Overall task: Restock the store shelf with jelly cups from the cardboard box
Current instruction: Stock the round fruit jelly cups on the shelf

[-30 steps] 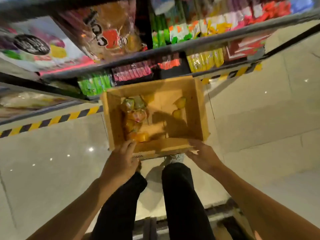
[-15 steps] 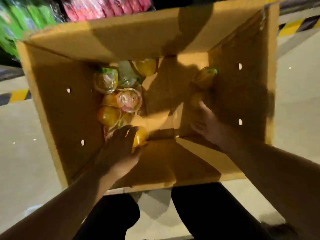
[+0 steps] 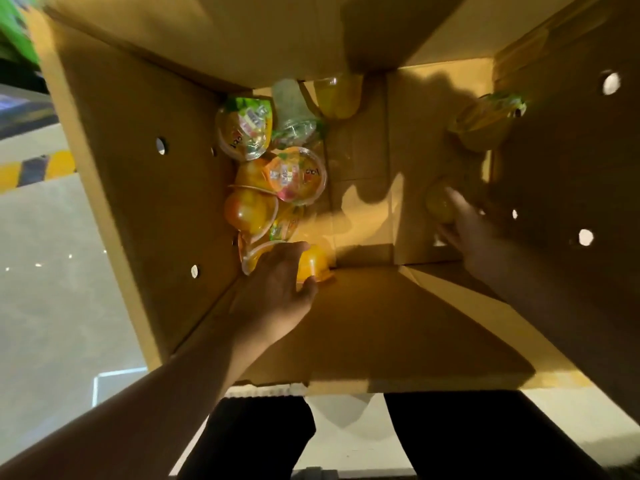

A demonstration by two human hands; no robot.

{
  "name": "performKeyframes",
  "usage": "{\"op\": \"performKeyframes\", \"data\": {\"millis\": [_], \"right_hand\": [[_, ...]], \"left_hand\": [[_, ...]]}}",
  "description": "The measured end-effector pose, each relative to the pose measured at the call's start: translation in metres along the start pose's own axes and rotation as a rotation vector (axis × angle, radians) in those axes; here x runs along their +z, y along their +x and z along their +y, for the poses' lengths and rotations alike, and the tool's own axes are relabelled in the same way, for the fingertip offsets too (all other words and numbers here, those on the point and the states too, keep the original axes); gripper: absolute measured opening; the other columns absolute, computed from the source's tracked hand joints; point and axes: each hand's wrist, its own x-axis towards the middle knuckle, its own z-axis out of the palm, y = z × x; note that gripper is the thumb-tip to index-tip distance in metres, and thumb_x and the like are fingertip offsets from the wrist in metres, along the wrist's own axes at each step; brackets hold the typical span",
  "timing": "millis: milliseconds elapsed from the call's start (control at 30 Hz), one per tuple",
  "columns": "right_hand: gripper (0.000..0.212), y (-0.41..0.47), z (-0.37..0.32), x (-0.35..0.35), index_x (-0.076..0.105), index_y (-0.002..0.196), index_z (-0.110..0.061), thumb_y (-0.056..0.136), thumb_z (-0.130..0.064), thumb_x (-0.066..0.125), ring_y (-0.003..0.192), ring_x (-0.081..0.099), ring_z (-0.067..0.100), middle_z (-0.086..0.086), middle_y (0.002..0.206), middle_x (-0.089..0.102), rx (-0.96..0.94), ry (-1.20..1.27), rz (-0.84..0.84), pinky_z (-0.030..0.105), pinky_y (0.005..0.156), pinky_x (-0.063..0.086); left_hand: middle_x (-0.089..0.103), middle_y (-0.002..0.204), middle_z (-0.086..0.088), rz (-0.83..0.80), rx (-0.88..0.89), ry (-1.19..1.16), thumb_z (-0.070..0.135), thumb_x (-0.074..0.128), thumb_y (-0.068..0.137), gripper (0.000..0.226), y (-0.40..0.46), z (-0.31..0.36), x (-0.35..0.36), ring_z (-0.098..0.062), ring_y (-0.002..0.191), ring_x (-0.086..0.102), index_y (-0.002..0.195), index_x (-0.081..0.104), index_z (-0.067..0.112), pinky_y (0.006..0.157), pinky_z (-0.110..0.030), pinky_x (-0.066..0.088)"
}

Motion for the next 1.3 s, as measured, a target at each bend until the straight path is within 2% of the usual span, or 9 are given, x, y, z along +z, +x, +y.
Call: {"op": "performKeyframes", "data": {"millis": [100, 233, 400, 633, 733, 933, 1100, 1233, 1300], "right_hand": [[0.023, -0.033, 0.002, -0.005, 0.057, 0.094, -0.048, 0.084, -0.045, 0.078, 0.118, 0.057, 0.026, -0.005, 0.123, 0.048, -0.073, -0.202, -0.036, 0.047, 0.099, 0.054], [0.048, -0.052, 0.012, -0.011, 0.058, 0.129, -0.032, 0.086, -0.039, 0.077, 0.118, 0.057, 0.025, -0.006, 0.123, 0.05, -0.208, -0.441, -0.19, 0.05, 0.094, 0.057], [0.054, -0.058, 0.016, -0.001, 0.058, 0.131, -0.027, 0.083, -0.042, 0.078, 0.105, 0.059, 0.018, -0.008, 0.115, 0.055, -0.316, -0.598, -0.199, 0.049, 0.089, 0.056], [0.047, -0.04, 0.028, 0.014, 0.062, 0.121, -0.03, 0.08, -0.035, 0.083, 0.102, 0.067, 0.016, -0.023, 0.103, 0.061, -0.313, -0.43, -0.285, 0.047, 0.088, 0.059], [0.044, -0.041, 0.032, 0.019, 0.063, 0.12, -0.031, 0.081, -0.038, 0.082, 0.099, 0.067, 0.013, -0.018, 0.104, 0.064, -0.336, -0.407, -0.223, 0.035, 0.079, 0.059], [0.044, -0.052, 0.036, 0.019, 0.063, 0.122, -0.03, 0.082, -0.039, 0.081, 0.095, 0.066, 0.012, -0.008, 0.112, 0.065, -0.347, -0.397, -0.238, 0.025, 0.068, 0.054], [0.046, -0.048, 0.041, 0.024, 0.063, 0.12, -0.031, 0.079, -0.035, 0.085, 0.094, 0.064, 0.002, -0.018, 0.103, 0.065, -0.369, -0.396, -0.283, 0.02, 0.07, 0.052], [0.043, -0.039, 0.042, 0.032, 0.063, 0.114, -0.033, 0.078, -0.035, 0.085, 0.089, 0.061, -0.006, -0.025, 0.095, 0.061, -0.408, -0.466, -0.337, 0.007, 0.066, 0.049], [0.043, -0.04, 0.039, 0.031, 0.063, 0.112, -0.036, 0.076, -0.04, 0.086, 0.089, 0.063, -0.005, -0.023, 0.097, 0.064, -0.425, -0.507, -0.382, 0.011, 0.07, 0.051]], "left_hand": [[0.054, 0.143, -0.006, 0.031, -0.061, -0.043, 0.028, 0.063, 0.093, 0.051, 0.001, 0.005, -0.004, -0.023, 0.134, 0.048, 0.141, 0.052, 0.014, 0.105, -0.024, 0.033], [0.054, 0.139, -0.013, 0.127, -0.091, -0.043, 0.023, 0.069, 0.088, 0.054, 0.012, 0.008, -0.016, -0.033, 0.13, 0.049, 0.138, 0.054, 0.01, 0.105, -0.039, 0.039], [0.027, 0.155, -0.018, 0.175, -0.212, 0.252, 0.026, 0.066, 0.089, 0.067, 0.036, 0.004, -0.035, -0.041, 0.139, 0.024, 0.146, 0.035, 0.007, 0.111, -0.049, 0.031], [0.011, 0.159, -0.028, 0.084, -0.252, 0.411, 0.025, 0.058, 0.097, 0.083, 0.057, -0.017, -0.043, -0.046, 0.145, 0.018, 0.159, 0.006, 0.008, 0.119, -0.046, 0.02], [0.018, 0.155, -0.029, 0.056, -0.232, 0.489, 0.028, 0.056, 0.1, 0.084, 0.056, -0.021, -0.048, -0.047, 0.143, 0.02, 0.16, -0.002, 0.014, 0.118, -0.047, 0.02], [0.014, 0.156, -0.028, 0.005, -0.233, 0.544, 0.032, 0.058, 0.099, 0.083, 0.053, -0.015, -0.054, -0.045, 0.145, 0.017, 0.157, 0.003, 0.01, 0.119, -0.045, 0.019], [0.017, 0.157, -0.019, 0.014, -0.132, 0.449, 0.019, 0.068, 0.093, 0.084, 0.055, -0.021, -0.049, -0.042, 0.137, 0.037, 0.156, 0.014, 0.014, 0.102, -0.048, 0.043], [0.021, 0.16, -0.015, 0.019, -0.087, 0.522, 0.024, 0.07, 0.092, 0.091, 0.064, -0.029, -0.047, -0.038, 0.143, 0.031, 0.158, 0.009, 0.014, 0.104, -0.051, 0.042], [0.026, 0.156, -0.015, 0.016, -0.034, 0.523, 0.025, 0.072, 0.09, 0.091, 0.062, -0.031, -0.05, -0.035, 0.144, 0.025, 0.159, 0.013, 0.017, 0.104, -0.052, 0.041]]}}
